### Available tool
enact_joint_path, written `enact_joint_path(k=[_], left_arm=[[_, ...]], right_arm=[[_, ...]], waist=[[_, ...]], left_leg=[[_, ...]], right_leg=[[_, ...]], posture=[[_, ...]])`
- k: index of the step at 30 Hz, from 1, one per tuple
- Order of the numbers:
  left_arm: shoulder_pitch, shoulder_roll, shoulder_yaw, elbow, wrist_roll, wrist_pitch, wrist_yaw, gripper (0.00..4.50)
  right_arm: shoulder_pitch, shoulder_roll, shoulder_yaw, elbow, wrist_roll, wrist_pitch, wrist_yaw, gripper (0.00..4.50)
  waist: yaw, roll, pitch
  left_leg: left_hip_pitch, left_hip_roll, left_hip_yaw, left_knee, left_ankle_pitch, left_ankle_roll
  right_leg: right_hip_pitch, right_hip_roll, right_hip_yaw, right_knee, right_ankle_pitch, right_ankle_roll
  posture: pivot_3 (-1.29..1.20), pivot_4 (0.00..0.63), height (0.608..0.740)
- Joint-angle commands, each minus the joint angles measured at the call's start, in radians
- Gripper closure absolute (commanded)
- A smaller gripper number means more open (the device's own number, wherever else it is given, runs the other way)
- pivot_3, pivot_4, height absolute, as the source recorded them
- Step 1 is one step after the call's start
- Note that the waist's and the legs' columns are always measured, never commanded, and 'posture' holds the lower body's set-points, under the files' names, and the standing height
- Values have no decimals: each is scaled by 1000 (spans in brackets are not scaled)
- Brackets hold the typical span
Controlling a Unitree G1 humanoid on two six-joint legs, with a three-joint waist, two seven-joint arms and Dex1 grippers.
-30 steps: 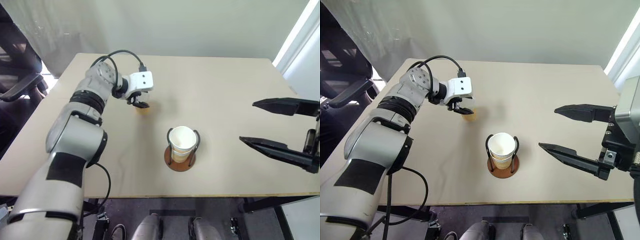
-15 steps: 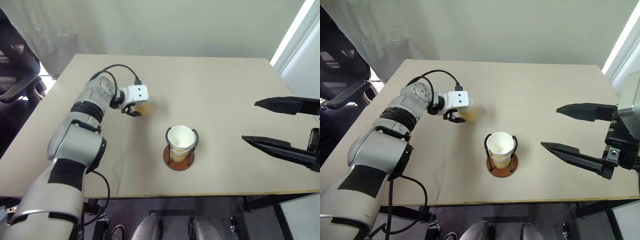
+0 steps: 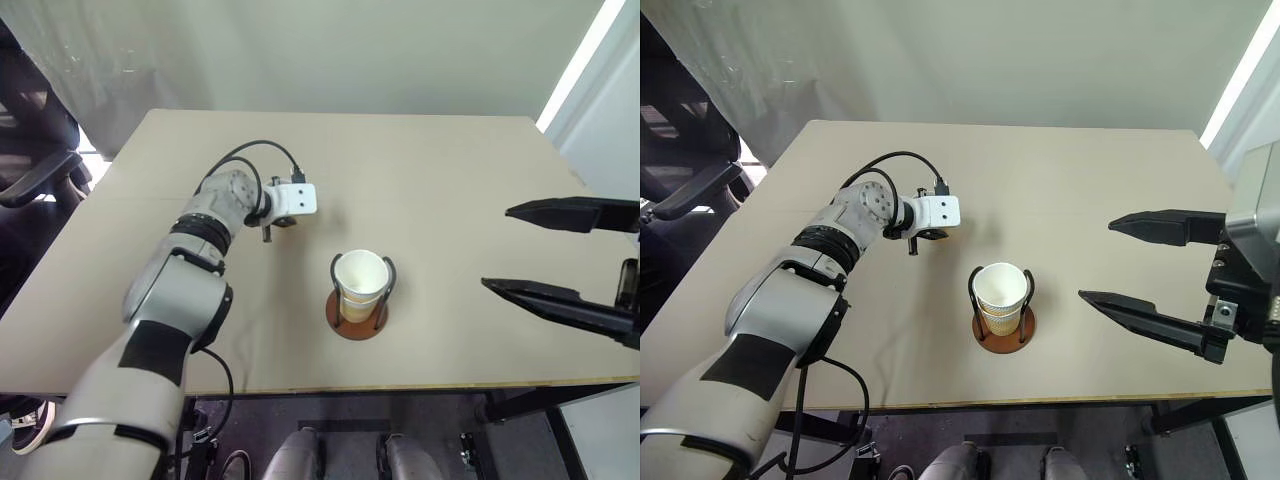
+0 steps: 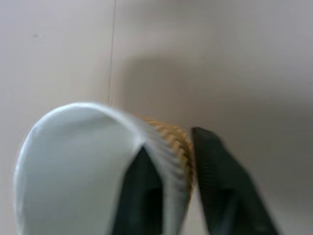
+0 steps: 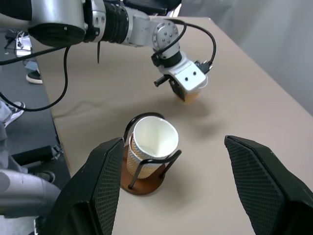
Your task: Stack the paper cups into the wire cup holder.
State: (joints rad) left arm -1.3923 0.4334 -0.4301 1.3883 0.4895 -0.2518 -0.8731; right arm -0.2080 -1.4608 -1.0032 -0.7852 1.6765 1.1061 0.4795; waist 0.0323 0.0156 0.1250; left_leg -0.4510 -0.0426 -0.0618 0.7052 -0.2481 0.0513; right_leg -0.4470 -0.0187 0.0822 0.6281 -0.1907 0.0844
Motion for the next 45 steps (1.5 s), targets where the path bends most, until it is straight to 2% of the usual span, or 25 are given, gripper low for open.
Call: enact_joint_path(k=[1,6,8,9,11,12,14,15,16,18,19,21,22,24,26,29,33,36,41,45], left_arm=[[-61,39,43,-3,-10,-3,-51,4441],[-61,51,43,-4,13,-23,-76,4441],[-77,55,61,-7,-3,-42,-116,4441],[-95,57,78,-10,-22,-57,-164,4441],[-136,55,125,-17,-72,-78,-287,4441],[-171,47,168,-22,-123,-77,-404,4441],[-239,25,230,-30,-229,-66,-647,4441],[-267,14,231,-30,-276,-68,-711,4441],[-292,0,207,-37,-341,-69,-736,4441],[-317,-10,104,-89,-504,-64,-741,4441],[-317,-2,25,-135,-597,-60,-741,4441],[-304,50,-178,-291,-849,-15,-741,4441],[-299,94,-296,-387,-985,5,-741,4441],[-304,176,-494,-534,-1195,17,-741,4441],[-322,239,-638,-630,-1339,8,-741,4441],[-356,298,-779,-723,-1488,-6,-741,4441],[-396,333,-849,-783,-1611,-3,-741,4441],[-428,371,-927,-827,-1646,-33,-741,4441],[-490,383,-1126,-809,-1602,-154,-741,4441],[-521,339,-1228,-748,-1577,-245,-741,4441]], right_arm=[[-19,-9,-35,30,7,-3,-12,1137],[-26,1,-29,31,13,-18,-15,1137],[-26,7,-46,31,33,-12,-13,1137],[-27,9,-64,33,46,-2,-9,1137],[-27,13,-99,39,66,19,-2,1137],[-24,18,-118,38,70,33,3,1137],[-14,26,-143,30,72,49,0,1137],[-11,29,-149,26,72,51,-6,1137],[-8,32,-152,20,70,49,-12,1137],[-4,36,-154,9,68,42,-28,1137],[-1,37,-158,3,67,40,-34,1137],[5,40,-171,-7,71,45,-49,1137],[8,40,-183,-12,78,51,-58,1137],[18,41,-205,-20,93,60,-75,1137],[30,40,-225,-26,105,67,-91,1137],[45,33,-247,-32,131,69,-117,1137],[55,23,-264,-33,155,74,-141,1137],[64,21,-278,-35,163,81,-150,1137],[68,12,-290,-33,173,84,-155,1137],[65,5,-290,-30,185,81,-152,1137]], waist=[[0,0,0],[0,0,0],[1,0,0],[1,0,0],[3,0,0],[4,-1,0],[6,-3,-1],[8,-3,-1],[10,-2,0],[10,-1,-1],[10,0,-1],[4,2,0],[2,2,0],[-4,3,0],[-9,4,-1],[-7,5,0],[2,7,0],[2,9,0],[-1,12,1],[1,13,2]], left_leg=[[-1,0,-1,0,0,0],[0,-1,0,-2,0,1],[-1,1,-3,-1,-1,1],[-1,-1,-1,-1,-1,1],[-3,0,-5,0,-1,1],[-4,-2,-3,-1,0,1],[-5,-1,-7,0,-1,2],[-5,-3,-5,-2,-1,2],[-5,-3,-7,-2,-3,5],[-3,-5,-4,-3,-8,10],[-3,-4,-6,-2,-9,10],[-1,-5,-2,-3,-10,9],[-2,-3,-3,-3,-10,8],[-3,-1,2,-2,-9,4],[-2,3,4,-2,-10,4],[0,4,8,-2,-12,6],[-1,3,7,5,-13,8],[-2,2,7,9,-18,13],[1,2,7,11,-23,19],[0,2,3,12,-21,16]], right_leg=[[0,-2,2,0,0,0],[0,0,-1,0,0,0],[0,-5,3,0,0,0],[0,0,-2,0,0,0],[-1,-4,3,-1,1,0],[-2,0,-1,0,1,0],[-2,-5,3,-1,1,0],[-3,0,-2,-2,0,-1],[-3,-5,1,-2,0,0],[-2,-3,-3,-2,-2,-1],[0,-9,1,-2,-2,1],[0,-5,-2,0,-2,2],[-1,-10,1,0,-2,3],[-2,-4,1,1,-1,4],[-3,-4,4,1,-1,4],[-3,-3,2,2,-2,4],[-2,-7,2,0,0,6],[0,-7,2,-1,1,7],[4,-6,2,-1,0,7],[3,-5,0,-1,1,4]], posture=[[0,150,740],[0,150,740],[0,150,740],[0,150,740],[0,150,740],[0,150,740],[0,150,740],[0,150,740],[0,150,740],[0,150,740],[0,150,740],[0,150,740],[0,150,740],[0,150,740],[0,150,740],[0,150,740],[0,150,740],[0,150,740],[0,150,740],[0,150,740]])
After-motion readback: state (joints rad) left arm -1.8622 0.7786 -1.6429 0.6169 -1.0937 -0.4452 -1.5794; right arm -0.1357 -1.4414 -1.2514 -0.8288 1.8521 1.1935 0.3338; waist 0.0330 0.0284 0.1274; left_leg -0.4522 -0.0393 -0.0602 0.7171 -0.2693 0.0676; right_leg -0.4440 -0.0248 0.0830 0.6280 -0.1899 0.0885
